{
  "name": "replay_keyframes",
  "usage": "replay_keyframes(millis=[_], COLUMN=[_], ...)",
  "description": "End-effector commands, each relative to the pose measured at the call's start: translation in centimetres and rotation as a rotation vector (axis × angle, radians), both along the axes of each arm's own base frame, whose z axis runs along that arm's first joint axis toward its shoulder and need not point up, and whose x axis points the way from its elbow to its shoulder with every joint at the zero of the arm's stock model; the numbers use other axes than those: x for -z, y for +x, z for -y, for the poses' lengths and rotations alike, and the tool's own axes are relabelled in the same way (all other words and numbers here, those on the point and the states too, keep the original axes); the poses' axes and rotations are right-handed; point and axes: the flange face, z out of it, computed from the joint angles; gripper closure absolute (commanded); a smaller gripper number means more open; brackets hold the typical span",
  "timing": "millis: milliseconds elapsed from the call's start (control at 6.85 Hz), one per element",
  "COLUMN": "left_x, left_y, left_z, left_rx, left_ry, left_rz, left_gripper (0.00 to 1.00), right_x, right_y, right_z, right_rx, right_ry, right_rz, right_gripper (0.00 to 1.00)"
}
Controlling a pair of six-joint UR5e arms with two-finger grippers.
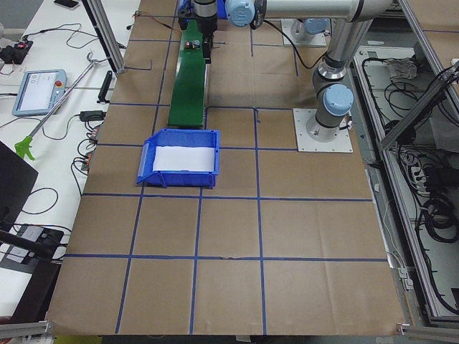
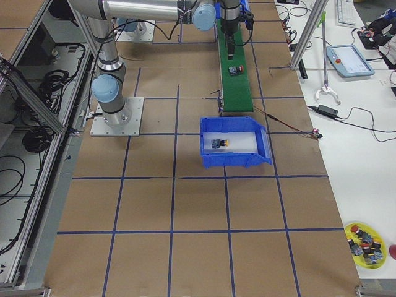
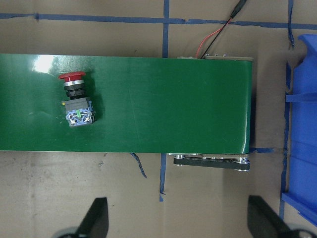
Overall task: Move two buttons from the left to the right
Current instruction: 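Move the right gripper back over the belt onto the red button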
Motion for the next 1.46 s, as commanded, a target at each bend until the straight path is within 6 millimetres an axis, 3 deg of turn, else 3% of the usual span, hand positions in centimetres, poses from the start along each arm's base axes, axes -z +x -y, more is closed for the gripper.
replay_keyframes(millis=[0,730,1314], left_x=[0.1,0.0,0.0], left_y=[0.0,0.0,-0.1], left_z=[0.1,0.0,-0.2], left_rx=[-0.002,-0.006,0.004], left_ry=[0.002,0.001,-0.001], left_rz=[0.001,-0.001,-0.001], left_gripper=[0.0,0.0,0.0], right_x=[3.7,14.2,20.8], right_y=[0.9,1.5,1.4], right_z=[0.2,7.3,8.3], right_rx=[0.019,0.0,-0.002], right_ry=[0.05,0.02,0.117], right_rz=[0.074,0.073,0.056], right_gripper=[0.0,0.0,0.0])
